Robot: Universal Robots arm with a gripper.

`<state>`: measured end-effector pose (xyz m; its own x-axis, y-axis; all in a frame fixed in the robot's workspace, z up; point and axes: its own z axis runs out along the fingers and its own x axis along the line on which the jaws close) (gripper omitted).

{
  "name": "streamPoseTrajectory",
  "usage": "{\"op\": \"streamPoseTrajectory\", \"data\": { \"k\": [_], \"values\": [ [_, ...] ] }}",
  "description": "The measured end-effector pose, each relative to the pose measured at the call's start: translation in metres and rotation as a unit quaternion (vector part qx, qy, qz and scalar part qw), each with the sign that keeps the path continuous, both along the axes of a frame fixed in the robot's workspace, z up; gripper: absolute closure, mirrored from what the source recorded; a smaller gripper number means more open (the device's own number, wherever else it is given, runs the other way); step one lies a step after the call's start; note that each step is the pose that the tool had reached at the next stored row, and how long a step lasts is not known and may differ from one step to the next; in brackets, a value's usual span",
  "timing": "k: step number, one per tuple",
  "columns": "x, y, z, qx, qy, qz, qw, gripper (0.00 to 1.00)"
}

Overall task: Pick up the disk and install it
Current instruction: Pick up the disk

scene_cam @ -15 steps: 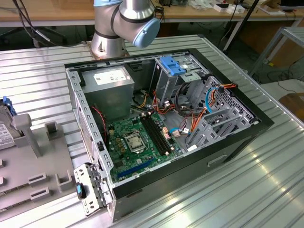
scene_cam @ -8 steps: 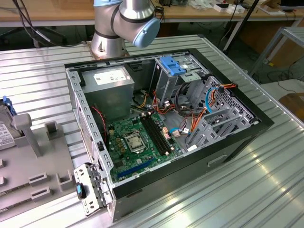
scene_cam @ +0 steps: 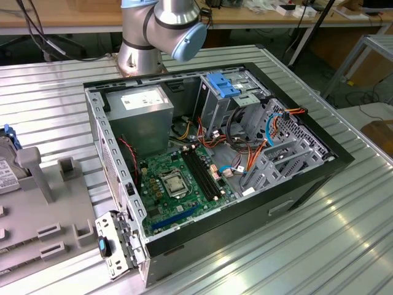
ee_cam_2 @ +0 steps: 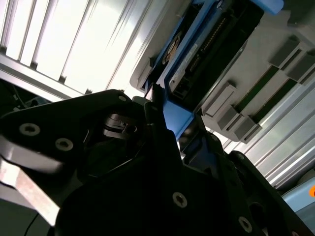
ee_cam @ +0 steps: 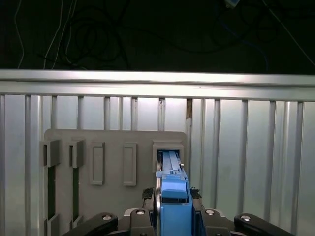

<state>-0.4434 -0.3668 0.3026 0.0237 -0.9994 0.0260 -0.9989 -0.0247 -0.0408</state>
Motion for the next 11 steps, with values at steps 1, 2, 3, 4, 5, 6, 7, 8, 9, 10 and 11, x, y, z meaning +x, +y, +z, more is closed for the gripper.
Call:
{"op": "streamPoseTrajectory", "data": {
  "k": [1, 2, 3, 4, 5, 6, 7, 8, 9, 10, 11],
  "values": [
    [0.0000, 0.0000, -0.0006, 0.0001, -0.0002, 0.000, 1.0000, 0.63],
    [0.0001, 0.0000, -0.0010, 0.0003, -0.0005, 0.000, 1.0000, 0.63],
    [0.0001, 0.0000, -0.0010, 0.0002, -0.0004, 0.000, 1.0000, 0.63],
    [0.0001, 0.0000, -0.0009, 0.0001, -0.0002, 0.000, 1.0000, 0.63],
    [0.0000, 0.0000, -0.0009, 0.0001, -0.0002, 0.000, 1.0000, 0.63],
    [0.0000, 0.0000, -0.0009, 0.0001, -0.0001, 0.000, 1.0000, 0.63],
    [0.0000, 0.0000, -0.0009, 0.0001, -0.0001, 0.000, 1.0000, 0.63],
    [0.0000, 0.0000, -0.0010, 0.0000, -0.0001, 0.000, 1.0000, 0.63],
    [0.0001, 0.0000, -0.0011, 0.0001, -0.0001, 0.000, 1.0000, 0.63],
    [0.0000, 0.0000, -0.0012, 0.0001, -0.0001, 0.000, 1.0000, 0.63],
    [0.0000, 0.0000, -0.0013, 0.0001, -0.0002, 0.000, 1.0000, 0.63]
  ]
}}
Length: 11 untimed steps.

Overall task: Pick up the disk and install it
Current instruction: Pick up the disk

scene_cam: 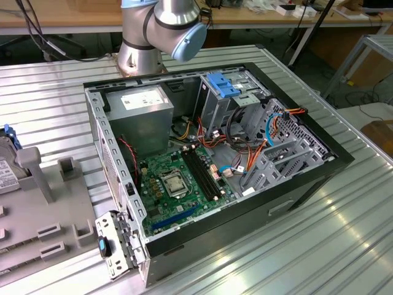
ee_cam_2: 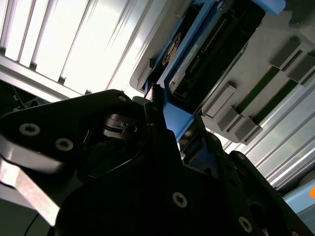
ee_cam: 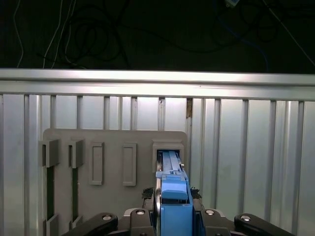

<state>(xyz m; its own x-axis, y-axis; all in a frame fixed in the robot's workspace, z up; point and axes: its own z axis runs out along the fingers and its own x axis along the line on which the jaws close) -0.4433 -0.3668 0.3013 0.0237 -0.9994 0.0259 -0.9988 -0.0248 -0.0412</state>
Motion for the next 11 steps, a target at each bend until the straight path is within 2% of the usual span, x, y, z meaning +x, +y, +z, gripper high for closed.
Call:
{"op": "streamPoseTrajectory", "data": {
  "k": [11],
  "values": [
    [0.0000, 0.0000, -0.0008, 0.0000, 0.0001, 0.000, 1.0000, 0.63]
  ]
}}
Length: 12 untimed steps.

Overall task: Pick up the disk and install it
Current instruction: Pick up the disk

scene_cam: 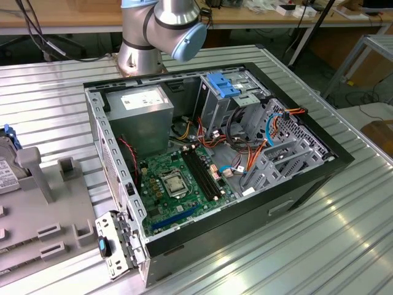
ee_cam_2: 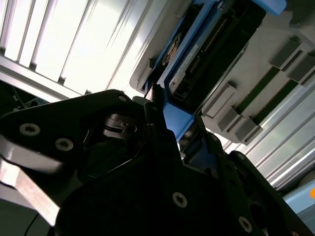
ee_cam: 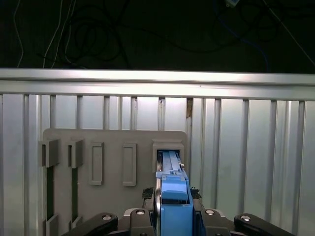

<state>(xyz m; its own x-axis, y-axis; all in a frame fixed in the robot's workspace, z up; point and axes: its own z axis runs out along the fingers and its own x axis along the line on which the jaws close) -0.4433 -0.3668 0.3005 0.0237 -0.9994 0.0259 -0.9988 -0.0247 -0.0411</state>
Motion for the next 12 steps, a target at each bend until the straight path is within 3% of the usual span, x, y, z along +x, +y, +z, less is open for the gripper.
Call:
{"op": "streamPoseTrajectory", "data": {
  "k": [4, 7, 12],
  "values": [
    [0.0001, 0.0001, 0.0018, 0.0007, -0.0015, 0.000, 1.0000, 0.63],
    [0.0000, 0.0000, 0.0148, 0.0001, -0.0003, 0.000, 1.0000, 0.63],
    [0.0000, 0.0000, 0.0304, 0.0000, -0.0001, 0.000, 1.0000, 0.63]
  ]
}}
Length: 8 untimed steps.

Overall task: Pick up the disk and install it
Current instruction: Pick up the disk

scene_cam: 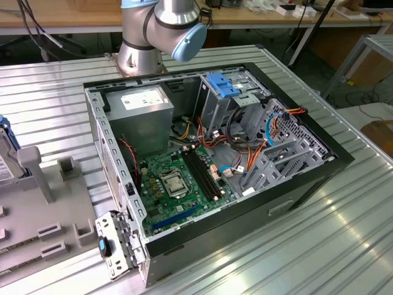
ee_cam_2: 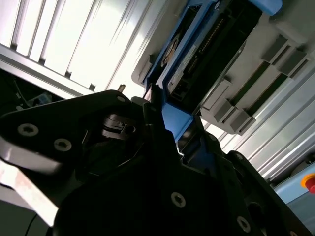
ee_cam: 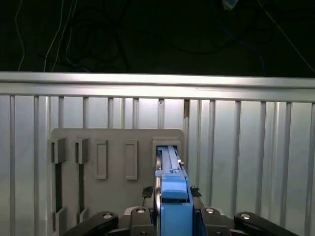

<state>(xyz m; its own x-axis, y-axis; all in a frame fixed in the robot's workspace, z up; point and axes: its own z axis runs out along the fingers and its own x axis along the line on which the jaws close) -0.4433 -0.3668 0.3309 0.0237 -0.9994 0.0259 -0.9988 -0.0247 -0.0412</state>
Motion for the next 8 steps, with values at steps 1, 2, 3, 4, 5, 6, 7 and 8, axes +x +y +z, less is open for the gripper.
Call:
{"op": "streamPoseTrajectory", "data": {
  "k": [1, 2, 3, 4, 5, 6, 7, 8],
  "values": [
    [0.0000, 0.0000, 0.0056, 0.0001, -0.0001, 0.000, 1.0000, 0.63],
    [0.0000, 0.0000, 0.0083, 0.0000, 0.0000, 0.000, 1.0000, 0.63],
    [0.0000, 0.0000, 0.0109, 0.0000, 0.0000, 0.000, 1.0000, 0.63],
    [0.0000, 0.0000, 0.0141, 0.0000, 0.0000, 0.000, 1.0000, 0.63],
    [0.0000, 0.0000, 0.0170, 0.0000, 0.0000, 0.000, 1.0000, 0.63],
    [0.0000, 0.0000, 0.0206, 0.0000, 0.0000, 0.000, 1.0000, 0.63],
    [0.0000, 0.0000, 0.0235, 0.0000, 0.0000, 0.000, 1.0000, 0.63],
    [0.0000, 0.0000, 0.0282, 0.0000, 0.0000, 0.000, 1.0000, 0.63]
  ]
}}
